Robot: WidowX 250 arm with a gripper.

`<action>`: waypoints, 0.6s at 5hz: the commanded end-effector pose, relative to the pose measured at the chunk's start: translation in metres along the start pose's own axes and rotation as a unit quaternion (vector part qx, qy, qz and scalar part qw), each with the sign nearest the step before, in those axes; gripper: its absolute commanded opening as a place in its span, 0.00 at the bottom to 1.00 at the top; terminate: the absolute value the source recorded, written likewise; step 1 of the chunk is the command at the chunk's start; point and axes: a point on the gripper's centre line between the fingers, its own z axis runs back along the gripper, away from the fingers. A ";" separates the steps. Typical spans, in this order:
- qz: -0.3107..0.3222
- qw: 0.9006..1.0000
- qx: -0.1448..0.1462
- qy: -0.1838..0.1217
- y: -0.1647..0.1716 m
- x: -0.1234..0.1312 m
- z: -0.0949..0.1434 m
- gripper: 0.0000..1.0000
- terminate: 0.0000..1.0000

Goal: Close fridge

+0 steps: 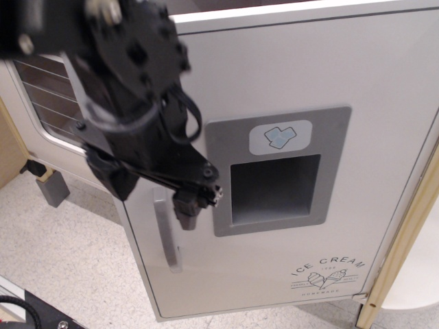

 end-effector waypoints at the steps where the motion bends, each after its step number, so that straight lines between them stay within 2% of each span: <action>1: 0.064 0.997 -0.009 -0.049 0.015 0.040 -0.012 1.00 0.00; 2: 0.074 0.995 -0.016 -0.068 0.023 0.058 -0.017 1.00 0.00; 3: 0.099 0.990 -0.046 -0.091 0.034 0.079 -0.021 1.00 0.00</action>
